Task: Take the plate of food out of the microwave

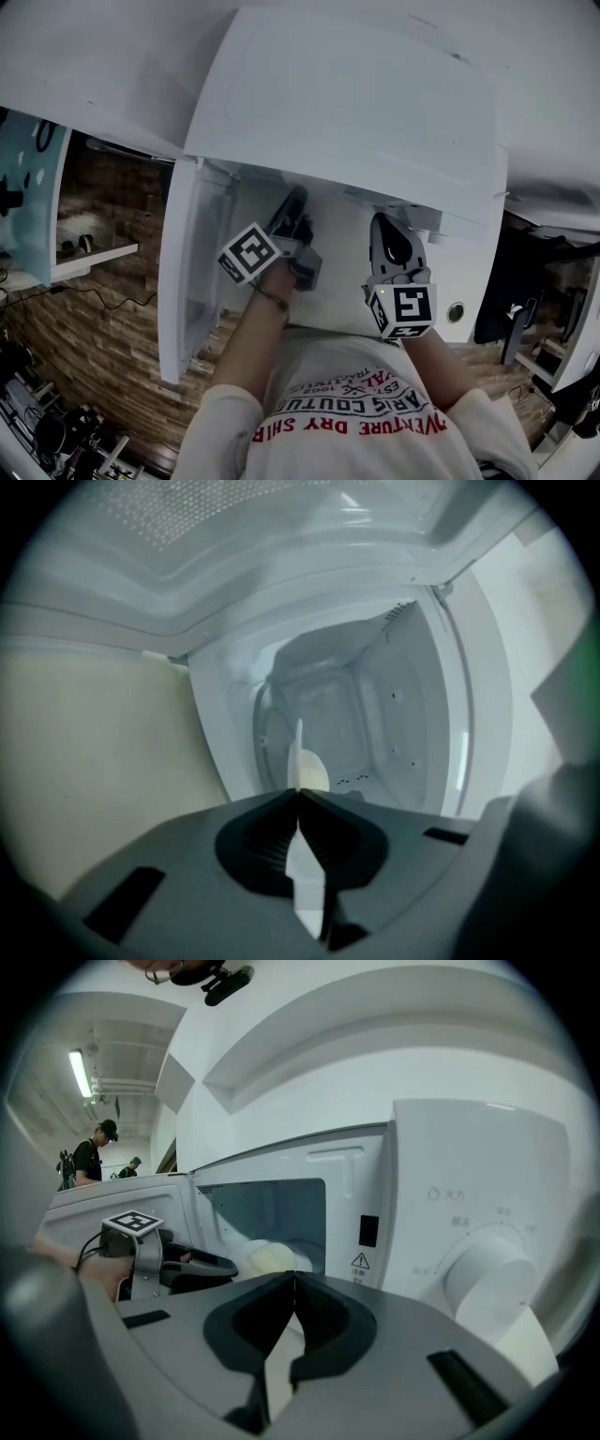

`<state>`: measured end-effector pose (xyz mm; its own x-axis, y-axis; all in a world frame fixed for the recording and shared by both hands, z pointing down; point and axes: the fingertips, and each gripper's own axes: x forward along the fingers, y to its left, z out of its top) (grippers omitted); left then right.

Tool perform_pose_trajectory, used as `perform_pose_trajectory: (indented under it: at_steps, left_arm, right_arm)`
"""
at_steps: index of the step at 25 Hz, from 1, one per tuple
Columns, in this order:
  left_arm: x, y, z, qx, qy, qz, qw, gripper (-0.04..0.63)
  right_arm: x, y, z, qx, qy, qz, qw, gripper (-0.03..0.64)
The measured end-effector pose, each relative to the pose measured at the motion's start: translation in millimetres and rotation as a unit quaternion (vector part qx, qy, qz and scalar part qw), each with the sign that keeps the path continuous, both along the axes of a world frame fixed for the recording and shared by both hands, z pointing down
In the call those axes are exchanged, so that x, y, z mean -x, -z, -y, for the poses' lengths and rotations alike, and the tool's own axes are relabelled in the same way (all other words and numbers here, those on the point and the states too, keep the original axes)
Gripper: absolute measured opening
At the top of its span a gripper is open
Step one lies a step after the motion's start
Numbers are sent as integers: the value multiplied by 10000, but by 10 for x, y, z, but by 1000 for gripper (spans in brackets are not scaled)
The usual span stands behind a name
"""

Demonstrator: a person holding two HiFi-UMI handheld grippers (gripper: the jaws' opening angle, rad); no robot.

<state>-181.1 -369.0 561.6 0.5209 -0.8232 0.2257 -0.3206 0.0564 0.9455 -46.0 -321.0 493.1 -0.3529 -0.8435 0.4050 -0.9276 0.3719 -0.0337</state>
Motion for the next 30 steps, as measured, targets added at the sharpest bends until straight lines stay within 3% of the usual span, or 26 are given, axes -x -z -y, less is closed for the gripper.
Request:
perform_pose_trajectory:
  at_steps: [14, 30]
  left_arm:
    - [-51, 177, -279, -130, 7, -473, 9988, 14]
    - [-85, 981, -1306, -725, 314, -932, 9925, 14]
  right_arm:
    - [-73, 74, -177, -69, -17, 110, 9999, 11]
    - [-208, 507, -651, -600, 54, 275, 9978, 11]
